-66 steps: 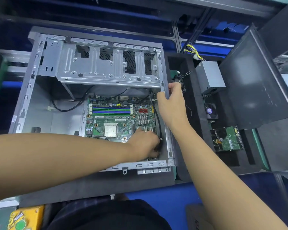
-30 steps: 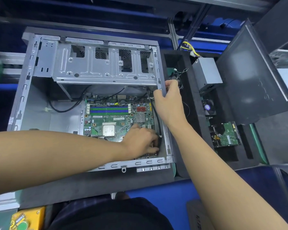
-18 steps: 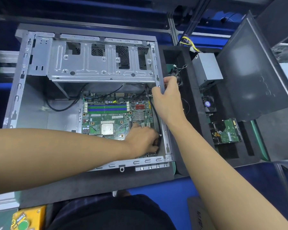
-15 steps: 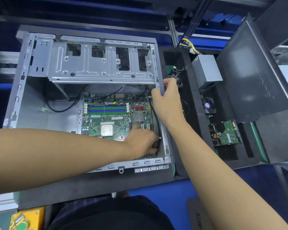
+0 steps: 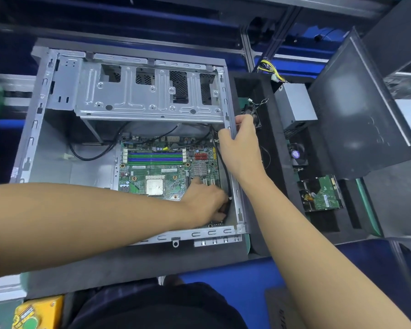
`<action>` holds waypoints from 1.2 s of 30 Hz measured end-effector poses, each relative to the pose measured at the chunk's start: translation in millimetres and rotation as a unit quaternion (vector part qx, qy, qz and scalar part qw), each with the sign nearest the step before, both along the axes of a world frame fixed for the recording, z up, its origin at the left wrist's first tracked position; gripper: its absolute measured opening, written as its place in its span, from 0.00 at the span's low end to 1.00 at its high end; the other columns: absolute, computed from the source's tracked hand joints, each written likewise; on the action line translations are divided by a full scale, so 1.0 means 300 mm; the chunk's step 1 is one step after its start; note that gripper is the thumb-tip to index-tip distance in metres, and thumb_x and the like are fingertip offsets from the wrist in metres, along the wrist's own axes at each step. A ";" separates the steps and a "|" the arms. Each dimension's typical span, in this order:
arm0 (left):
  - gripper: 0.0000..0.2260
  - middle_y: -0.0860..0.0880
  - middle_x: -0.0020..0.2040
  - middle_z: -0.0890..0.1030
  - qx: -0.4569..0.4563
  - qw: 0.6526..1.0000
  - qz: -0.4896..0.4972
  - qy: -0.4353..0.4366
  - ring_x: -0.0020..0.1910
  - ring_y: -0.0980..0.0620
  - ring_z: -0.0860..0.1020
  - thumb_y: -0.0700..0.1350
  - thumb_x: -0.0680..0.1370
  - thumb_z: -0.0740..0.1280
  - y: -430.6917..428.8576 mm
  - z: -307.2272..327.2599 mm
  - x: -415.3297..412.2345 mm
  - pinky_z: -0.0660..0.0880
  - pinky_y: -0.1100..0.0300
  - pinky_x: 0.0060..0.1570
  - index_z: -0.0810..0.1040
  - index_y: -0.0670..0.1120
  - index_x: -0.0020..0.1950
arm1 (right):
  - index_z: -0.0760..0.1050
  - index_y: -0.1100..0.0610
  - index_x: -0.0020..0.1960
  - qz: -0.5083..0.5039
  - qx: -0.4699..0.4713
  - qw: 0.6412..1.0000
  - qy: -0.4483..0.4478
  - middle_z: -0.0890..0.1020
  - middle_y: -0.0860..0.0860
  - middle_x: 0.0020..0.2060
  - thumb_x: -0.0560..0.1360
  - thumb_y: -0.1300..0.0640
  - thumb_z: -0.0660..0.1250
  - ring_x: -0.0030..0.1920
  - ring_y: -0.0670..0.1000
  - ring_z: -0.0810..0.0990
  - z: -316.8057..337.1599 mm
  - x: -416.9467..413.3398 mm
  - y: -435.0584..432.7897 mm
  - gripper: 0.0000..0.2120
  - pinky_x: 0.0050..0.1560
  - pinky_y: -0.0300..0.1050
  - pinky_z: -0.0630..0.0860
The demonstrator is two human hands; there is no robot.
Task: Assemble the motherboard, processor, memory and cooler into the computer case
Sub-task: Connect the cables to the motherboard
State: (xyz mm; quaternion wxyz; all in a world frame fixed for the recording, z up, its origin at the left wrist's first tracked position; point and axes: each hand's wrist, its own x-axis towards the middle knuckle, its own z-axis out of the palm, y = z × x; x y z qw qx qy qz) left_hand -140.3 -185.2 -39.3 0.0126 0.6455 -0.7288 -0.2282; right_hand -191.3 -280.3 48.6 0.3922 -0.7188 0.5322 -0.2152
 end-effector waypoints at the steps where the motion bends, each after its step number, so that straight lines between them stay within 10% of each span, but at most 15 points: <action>1: 0.14 0.54 0.30 0.70 0.000 1.000 0.000 0.003 0.29 0.50 0.69 0.52 0.69 0.70 0.000 -0.002 0.001 0.62 0.53 0.49 0.68 0.49 0.32 | 0.66 0.53 0.56 0.000 -0.001 1.000 0.003 0.77 0.55 0.53 0.78 0.55 0.61 0.49 0.56 0.76 0.001 0.001 0.000 0.08 0.47 0.51 0.73; 36: 0.13 0.53 0.36 0.75 -0.019 0.999 -0.003 0.040 0.34 0.49 0.70 0.53 0.71 0.70 0.012 -0.017 0.006 0.63 0.52 0.58 0.69 0.49 0.35 | 0.66 0.53 0.57 0.000 -0.008 1.000 0.009 0.76 0.54 0.54 0.78 0.55 0.61 0.49 0.54 0.76 -0.003 0.001 -0.004 0.09 0.44 0.48 0.70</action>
